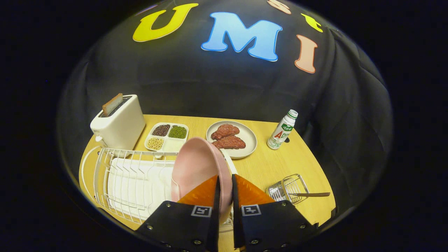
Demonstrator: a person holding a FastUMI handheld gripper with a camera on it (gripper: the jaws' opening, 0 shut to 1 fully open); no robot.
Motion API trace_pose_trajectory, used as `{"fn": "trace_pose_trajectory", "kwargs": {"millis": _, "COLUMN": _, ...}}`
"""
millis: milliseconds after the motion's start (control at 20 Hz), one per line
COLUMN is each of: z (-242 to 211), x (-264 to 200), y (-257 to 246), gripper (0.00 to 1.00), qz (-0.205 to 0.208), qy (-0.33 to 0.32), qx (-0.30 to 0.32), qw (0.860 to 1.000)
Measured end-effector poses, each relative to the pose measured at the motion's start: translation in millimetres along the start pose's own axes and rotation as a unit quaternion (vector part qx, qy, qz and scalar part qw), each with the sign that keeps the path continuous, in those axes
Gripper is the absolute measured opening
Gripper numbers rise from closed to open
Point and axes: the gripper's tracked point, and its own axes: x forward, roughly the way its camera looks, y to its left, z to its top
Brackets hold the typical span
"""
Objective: Take the plate from the dish rack, then take the spoon from the basket and place it into the plate.
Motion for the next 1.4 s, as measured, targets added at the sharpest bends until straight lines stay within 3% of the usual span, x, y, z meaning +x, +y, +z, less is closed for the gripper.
{"fn": "trace_pose_trajectory", "kwargs": {"millis": 50, "z": 5, "x": -1, "y": 2, "gripper": 0.16, "qz": -0.004, "qy": -0.004, "qx": -0.002, "qw": 1.0}}
{"fn": "trace_pose_trajectory", "kwargs": {"millis": 100, "z": 5, "x": -3, "y": 5, "gripper": 0.08, "qz": -0.007, "qy": 0.001, "qx": -0.009, "qw": 1.0}}
{"fn": "trace_pose_trajectory", "kwargs": {"millis": 650, "z": 52, "x": -28, "y": 8, "gripper": 0.08, "qz": -0.092, "qy": -0.043, "qx": -0.082, "qw": 0.991}}
{"fn": "trace_pose_trajectory", "kwargs": {"millis": 1150, "z": 66, "x": -69, "y": -52, "gripper": 0.08, "qz": -0.048, "qy": -0.065, "qx": -0.009, "qw": 0.997}}
{"fn": "trace_pose_trajectory", "kwargs": {"millis": 1400, "z": 52, "x": -99, "y": -96, "gripper": 0.08, "qz": 0.009, "qy": -0.069, "qx": 0.032, "qw": 0.997}}
